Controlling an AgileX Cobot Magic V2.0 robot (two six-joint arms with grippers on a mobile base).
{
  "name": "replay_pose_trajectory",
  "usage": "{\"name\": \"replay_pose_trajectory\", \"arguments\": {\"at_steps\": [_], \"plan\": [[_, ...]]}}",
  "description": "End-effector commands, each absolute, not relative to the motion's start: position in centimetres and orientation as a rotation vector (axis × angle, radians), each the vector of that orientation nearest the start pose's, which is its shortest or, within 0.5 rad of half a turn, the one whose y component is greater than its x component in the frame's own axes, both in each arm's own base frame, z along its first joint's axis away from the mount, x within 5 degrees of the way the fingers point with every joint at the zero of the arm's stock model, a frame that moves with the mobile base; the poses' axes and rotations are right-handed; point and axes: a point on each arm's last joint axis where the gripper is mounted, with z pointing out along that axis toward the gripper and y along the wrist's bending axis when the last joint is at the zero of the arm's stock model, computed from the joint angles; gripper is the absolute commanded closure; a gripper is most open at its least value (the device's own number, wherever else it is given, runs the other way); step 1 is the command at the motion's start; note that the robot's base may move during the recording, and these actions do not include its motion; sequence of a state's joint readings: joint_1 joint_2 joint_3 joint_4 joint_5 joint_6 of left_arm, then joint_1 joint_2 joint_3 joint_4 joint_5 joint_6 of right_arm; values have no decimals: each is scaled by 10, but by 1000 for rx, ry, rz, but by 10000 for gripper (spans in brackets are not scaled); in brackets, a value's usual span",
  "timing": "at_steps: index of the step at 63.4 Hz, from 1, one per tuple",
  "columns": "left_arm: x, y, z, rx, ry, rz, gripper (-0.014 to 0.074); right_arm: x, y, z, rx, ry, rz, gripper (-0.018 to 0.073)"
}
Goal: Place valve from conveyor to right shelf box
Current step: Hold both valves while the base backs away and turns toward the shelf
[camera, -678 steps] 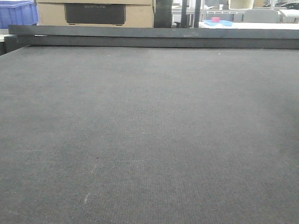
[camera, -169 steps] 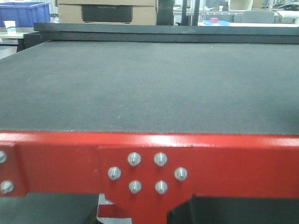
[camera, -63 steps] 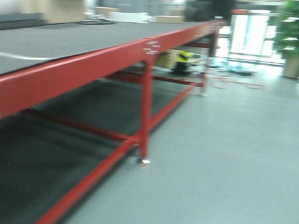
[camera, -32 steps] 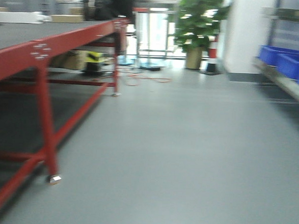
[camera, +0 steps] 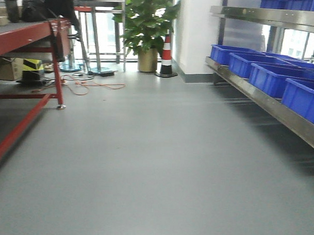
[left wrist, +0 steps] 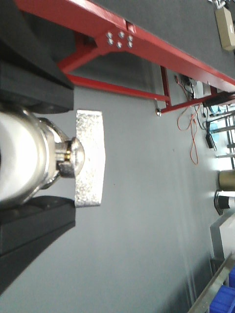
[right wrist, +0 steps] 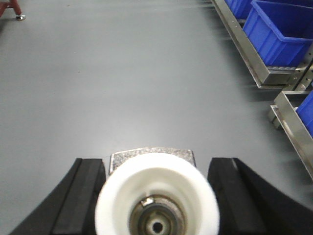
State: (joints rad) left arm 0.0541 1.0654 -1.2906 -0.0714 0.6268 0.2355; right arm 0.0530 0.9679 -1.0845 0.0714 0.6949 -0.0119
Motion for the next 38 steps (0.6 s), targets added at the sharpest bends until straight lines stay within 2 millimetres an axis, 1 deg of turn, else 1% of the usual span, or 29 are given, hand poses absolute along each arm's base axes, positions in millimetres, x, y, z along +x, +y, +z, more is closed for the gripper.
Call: {"name": "replay_pose_trajectory", "arguments": {"at_steps": [1,38], "plan": [[213,7,467,136,1821,115,708,192,14,418,-42,1972,97,724],[213,7,467,136,1821,115,708,192,14,418,-41,1968,97,724]]}}
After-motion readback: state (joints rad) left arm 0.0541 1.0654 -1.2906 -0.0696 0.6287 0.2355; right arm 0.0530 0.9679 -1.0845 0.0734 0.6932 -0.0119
